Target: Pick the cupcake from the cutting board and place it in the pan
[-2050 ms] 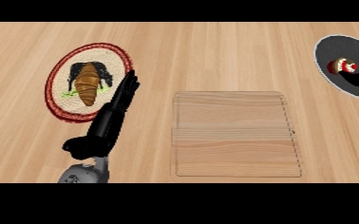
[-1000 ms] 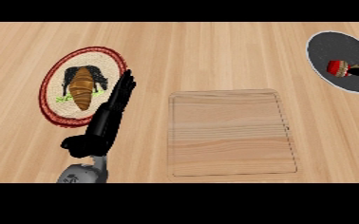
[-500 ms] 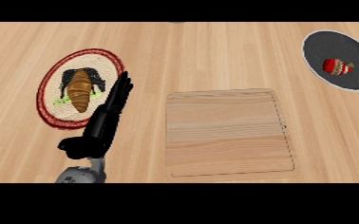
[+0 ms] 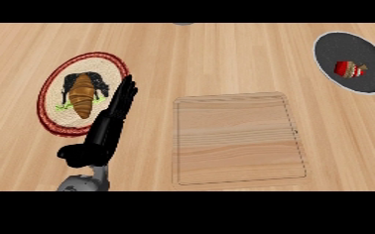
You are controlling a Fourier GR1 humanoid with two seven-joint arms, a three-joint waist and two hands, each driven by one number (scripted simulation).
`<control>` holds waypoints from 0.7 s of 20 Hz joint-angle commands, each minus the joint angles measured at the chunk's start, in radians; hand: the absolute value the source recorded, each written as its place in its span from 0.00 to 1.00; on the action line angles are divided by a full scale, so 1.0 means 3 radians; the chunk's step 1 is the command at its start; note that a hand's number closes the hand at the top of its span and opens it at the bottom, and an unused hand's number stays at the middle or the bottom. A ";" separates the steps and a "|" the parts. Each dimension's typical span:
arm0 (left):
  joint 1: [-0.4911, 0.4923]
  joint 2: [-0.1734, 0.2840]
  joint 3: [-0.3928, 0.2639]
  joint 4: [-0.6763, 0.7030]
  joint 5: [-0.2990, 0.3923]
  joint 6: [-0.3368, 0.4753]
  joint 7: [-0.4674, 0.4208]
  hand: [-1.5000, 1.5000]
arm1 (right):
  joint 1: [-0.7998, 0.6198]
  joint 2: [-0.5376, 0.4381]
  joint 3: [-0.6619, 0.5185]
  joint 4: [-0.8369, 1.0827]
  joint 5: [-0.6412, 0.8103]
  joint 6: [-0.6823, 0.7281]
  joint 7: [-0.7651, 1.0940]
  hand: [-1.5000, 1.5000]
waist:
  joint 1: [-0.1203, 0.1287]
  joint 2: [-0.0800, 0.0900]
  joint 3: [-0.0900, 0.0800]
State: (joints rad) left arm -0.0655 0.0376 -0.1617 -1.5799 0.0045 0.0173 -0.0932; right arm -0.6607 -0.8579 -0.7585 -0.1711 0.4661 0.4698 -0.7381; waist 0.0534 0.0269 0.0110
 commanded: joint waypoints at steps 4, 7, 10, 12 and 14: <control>0.0077 0.0026 0.0001 -0.0060 0.0047 -0.0057 0.0021 0.50 | 0.0236 -0.0001 0.0094 -0.0037 0.0030 0.0369 -0.0439 0.00 | 0.0001 -0.0005 0.0001; -0.0023 -0.0022 0.0034 -0.0052 0.0017 0.0041 0.0097 0.50 | 0.0333 0.0092 0.0149 -0.0096 0.0048 0.0252 -0.0607 0.00 | -0.0027 -0.0012 0.0001; 0.0051 0.0081 0.0044 -0.0086 0.0047 -0.0075 0.0079 0.50 | 0.0213 -0.0001 0.0163 -0.0106 0.0038 0.0187 -0.0449 0.00 | 0.0000 -0.0019 -0.0005; 0.0035 0.0066 0.0078 0.0050 0.0041 -0.0069 -0.0045 0.50 | 0.0318 -0.0052 0.0179 -0.0082 0.0035 0.0280 -0.0530 0.00 | -0.0034 -0.0011 -0.0005; 0.0048 0.0055 0.0085 0.0003 0.0031 -0.0031 -0.0010 0.50 | 0.0310 -0.0020 0.0217 -0.0096 0.0056 0.0184 -0.0530 0.00 | -0.0018 -0.0016 -0.0005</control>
State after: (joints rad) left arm -0.0503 0.0482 -0.1470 -1.5816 0.0131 0.0067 -0.0969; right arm -0.5842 -0.8609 -0.7043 -0.2047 0.4788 0.4336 -0.7919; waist 0.0481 0.0232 0.0099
